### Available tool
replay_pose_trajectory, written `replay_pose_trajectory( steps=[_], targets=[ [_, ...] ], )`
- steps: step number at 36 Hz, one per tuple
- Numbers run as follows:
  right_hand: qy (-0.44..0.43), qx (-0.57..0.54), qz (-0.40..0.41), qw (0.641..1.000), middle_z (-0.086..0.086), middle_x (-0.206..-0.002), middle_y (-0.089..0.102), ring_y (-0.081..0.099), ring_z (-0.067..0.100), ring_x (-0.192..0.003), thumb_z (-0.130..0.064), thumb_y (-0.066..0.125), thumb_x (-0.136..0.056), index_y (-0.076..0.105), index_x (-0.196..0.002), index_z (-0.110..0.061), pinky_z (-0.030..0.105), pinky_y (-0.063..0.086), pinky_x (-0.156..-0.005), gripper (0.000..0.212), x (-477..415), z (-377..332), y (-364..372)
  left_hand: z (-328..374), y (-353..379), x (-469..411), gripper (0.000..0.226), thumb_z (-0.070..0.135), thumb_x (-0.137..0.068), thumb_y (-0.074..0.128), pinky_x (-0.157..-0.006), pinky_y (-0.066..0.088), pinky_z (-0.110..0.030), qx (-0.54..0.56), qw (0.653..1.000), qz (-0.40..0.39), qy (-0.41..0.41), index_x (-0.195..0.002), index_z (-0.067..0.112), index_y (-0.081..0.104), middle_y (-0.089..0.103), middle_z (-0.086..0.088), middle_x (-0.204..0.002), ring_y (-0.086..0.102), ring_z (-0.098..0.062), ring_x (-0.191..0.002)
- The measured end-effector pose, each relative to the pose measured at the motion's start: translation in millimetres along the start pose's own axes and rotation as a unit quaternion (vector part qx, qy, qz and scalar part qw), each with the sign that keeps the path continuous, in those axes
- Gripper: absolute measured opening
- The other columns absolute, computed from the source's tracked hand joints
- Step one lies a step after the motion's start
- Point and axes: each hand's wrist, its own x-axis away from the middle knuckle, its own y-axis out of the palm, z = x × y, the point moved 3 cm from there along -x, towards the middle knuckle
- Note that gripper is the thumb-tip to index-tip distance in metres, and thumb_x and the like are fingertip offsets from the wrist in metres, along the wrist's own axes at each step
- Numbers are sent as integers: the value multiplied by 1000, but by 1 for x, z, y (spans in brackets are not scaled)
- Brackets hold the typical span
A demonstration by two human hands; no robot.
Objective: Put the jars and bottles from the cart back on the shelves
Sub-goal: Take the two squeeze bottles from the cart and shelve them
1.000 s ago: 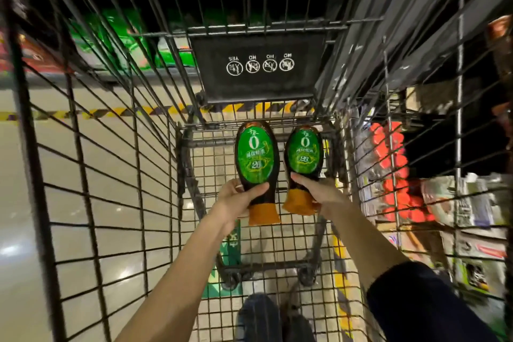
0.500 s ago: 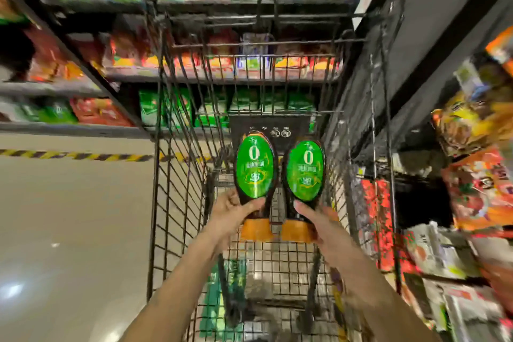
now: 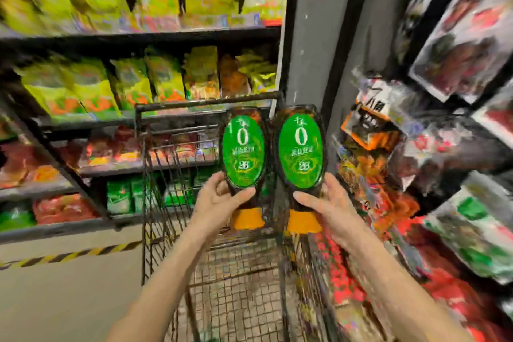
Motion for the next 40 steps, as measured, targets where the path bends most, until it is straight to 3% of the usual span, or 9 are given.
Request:
replay_pose_trajectory(
  steps=[6,10,13,18,23,29,33,37,40],
  targets=[
    [-87,25,112,990,-3,-102,71,67,9,-93,-2,78,-59,55,-113,-12,24,54,-86,59,69,-57,-23,48,43,21,40,-7,-76,68,-67,53,-12,18,991,-114,68,-106,17,54,69,9,-94,69,0,-79],
    [-132,35,198,971,0,-108,64,65,-9,-82,13,67,-73,50,-114,-16,6,48,-71,53,132,-83,-35,76,77,43,48,-7,-75,69,-76,55,-17,13,971,-209,114,-118,6,53,68,-1,-105,68,0,-80],
    [-171,35,269,947,-3,-104,63,64,-12,-77,16,65,-74,50,-110,-18,3,46,-68,52,185,-96,-44,94,107,67,47,-6,-74,71,-76,55,-17,20,952,-273,138,-116,5,54,68,-2,-103,68,0,-80],
    [-217,47,382,897,-6,-104,66,65,-6,-87,10,74,-65,54,-106,-21,8,48,-73,55,280,-109,-55,112,163,126,39,-8,-74,69,-74,53,-14,37,904,-395,160,-106,10,56,68,1,-99,68,0,-81],
    [-245,56,491,834,-10,-101,69,65,-4,-89,8,75,-66,54,-110,-21,10,49,-72,56,389,-117,-61,116,222,204,40,-7,-72,71,-82,54,-19,49,846,-508,156,-99,20,59,68,3,-101,66,-6,-89],
    [-272,83,616,735,-14,-92,73,67,0,-88,8,71,-68,55,-107,-20,12,51,-72,51,532,-110,-55,111,283,327,43,-12,-72,69,-73,54,-13,71,766,-628,117,-104,13,56,67,3,-98,68,3,-77],
    [-284,87,692,658,-9,-90,74,68,1,-85,9,72,-68,57,-103,-19,13,51,-70,47,633,-99,-39,101,314,419,46,-7,-71,71,-82,55,-19,61,698,-706,100,-110,12,55,67,-1,-105,67,-5,-89],
    [-291,90,751,585,-10,-84,74,67,-1,-79,17,71,-64,55,-102,-16,11,51,-67,52,735,-85,-13,93,328,529,41,-12,-72,68,-68,54,-12,74,633,-765,94,-104,10,55,67,0,-97,69,-2,-78],
    [-282,98,790,536,-10,-95,70,66,-3,-82,12,73,-66,53,-112,-14,9,50,-68,57,810,-74,9,85,330,612,44,-13,-73,67,-68,55,-13,84,584,-803,83,-109,6,52,66,3,-95,67,4,-73]
  ],
)
